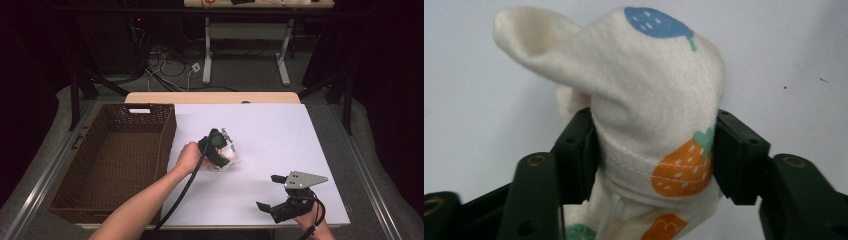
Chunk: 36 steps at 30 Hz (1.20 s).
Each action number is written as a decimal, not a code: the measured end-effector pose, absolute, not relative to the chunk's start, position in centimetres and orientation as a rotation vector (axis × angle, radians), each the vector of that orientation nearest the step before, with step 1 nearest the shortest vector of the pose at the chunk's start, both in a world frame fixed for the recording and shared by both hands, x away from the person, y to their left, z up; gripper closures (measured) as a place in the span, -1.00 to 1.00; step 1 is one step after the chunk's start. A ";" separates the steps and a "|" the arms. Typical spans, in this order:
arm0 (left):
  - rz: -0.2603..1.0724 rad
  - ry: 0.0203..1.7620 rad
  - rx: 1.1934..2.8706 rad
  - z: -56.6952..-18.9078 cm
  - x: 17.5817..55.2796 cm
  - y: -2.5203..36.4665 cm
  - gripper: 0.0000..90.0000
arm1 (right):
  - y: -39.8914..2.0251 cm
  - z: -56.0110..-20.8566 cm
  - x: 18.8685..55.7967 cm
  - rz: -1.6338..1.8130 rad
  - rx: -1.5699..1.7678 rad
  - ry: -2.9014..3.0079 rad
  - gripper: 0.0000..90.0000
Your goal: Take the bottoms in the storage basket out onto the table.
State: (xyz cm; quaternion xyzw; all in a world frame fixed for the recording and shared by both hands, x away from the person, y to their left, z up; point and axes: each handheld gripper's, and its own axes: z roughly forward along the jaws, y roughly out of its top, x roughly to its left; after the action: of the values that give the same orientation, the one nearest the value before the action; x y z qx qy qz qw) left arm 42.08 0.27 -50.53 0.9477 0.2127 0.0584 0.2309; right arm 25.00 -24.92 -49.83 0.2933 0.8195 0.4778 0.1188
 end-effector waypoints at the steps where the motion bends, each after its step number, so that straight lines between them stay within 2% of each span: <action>1: 0.159 0.591 2.602 -50.5 42.1 0.3 -0.14 | -24.9 -49.8 25.0 1.397 0.858 2.396 -0.98; 3: 0.167 0.608 2.581 -50.3 41.9 0.4 -0.26 | -24.9 -49.8 25.0 1.397 0.860 2.393 -0.98; 4: 0.191 0.638 2.563 -50.0 41.7 0.6 -0.51 | -24.9 -49.8 24.9 1.391 0.859 2.398 -0.98; 5: 0.191 0.638 2.563 -50.0 41.7 0.6 -0.57 | -24.9 -49.8 24.9 1.391 0.859 2.398 -0.98; 14: 0.146 0.644 2.566 -48.7 40.4 1.8 -0.87 | -24.8 -49.8 24.9 1.395 0.858 2.400 -0.98; 18: 0.112 0.641 2.567 -48.4 39.6 2.3 -0.93 | -24.9 -49.8 24.9 1.397 0.860 2.399 -0.98; 24: 0.136 0.616 2.592 -47.8 39.0 3.0 -0.98 | -24.8 -49.8 24.9 1.395 0.860 2.400 -0.98; 36: 0.152 0.634 2.598 -46.8 38.0 5.0 -1.00 | -24.9 -49.8 24.9 1.388 0.866 2.402 -0.98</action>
State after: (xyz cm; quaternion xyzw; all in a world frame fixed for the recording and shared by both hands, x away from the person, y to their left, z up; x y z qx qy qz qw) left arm 38.01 4.96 -46.83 0.9441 0.2303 0.0554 0.2294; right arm 24.90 -24.90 -49.77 0.2959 0.8208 0.4743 0.1176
